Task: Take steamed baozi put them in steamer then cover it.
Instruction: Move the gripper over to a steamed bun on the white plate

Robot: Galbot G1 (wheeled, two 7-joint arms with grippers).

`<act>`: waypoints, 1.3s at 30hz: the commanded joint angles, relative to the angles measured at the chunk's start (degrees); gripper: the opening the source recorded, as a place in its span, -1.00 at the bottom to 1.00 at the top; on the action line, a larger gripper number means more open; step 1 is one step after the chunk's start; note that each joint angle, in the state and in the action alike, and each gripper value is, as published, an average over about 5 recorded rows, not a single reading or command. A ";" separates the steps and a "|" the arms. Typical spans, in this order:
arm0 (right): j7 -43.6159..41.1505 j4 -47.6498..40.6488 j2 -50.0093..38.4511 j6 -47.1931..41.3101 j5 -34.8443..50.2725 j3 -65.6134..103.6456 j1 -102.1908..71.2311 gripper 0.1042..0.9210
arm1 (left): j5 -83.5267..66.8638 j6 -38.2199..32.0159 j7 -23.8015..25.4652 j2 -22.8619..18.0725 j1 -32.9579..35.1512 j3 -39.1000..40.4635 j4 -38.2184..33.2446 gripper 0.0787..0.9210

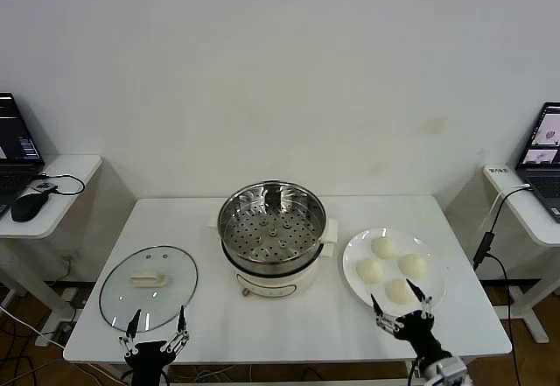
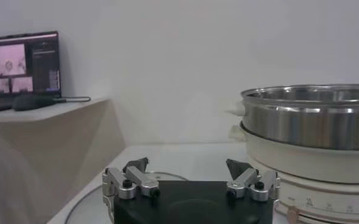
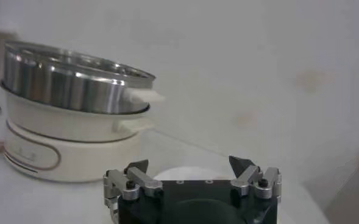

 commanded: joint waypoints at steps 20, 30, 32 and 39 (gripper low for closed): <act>-40.93 -28.12 -35.11 -8.64 -9.34 -27.80 51.04 0.76 | 2.28 1.74 1.61 0.25 -0.20 -0.29 -2.67 0.77; -50.51 -42.01 -29.52 -1.08 -9.69 -58.46 78.96 0.76 | 2.64 1.72 1.62 0.09 -0.57 -0.61 -2.24 0.77; -51.62 -43.63 -27.83 -0.17 -9.95 -62.08 81.40 0.76 | 2.55 1.62 1.61 0.14 -0.64 -0.85 -2.11 0.77; -51.21 -51.43 -20.99 1.11 -11.30 -69.33 85.66 0.76 | 2.02 1.34 1.67 0.49 -0.98 -1.84 -2.00 0.77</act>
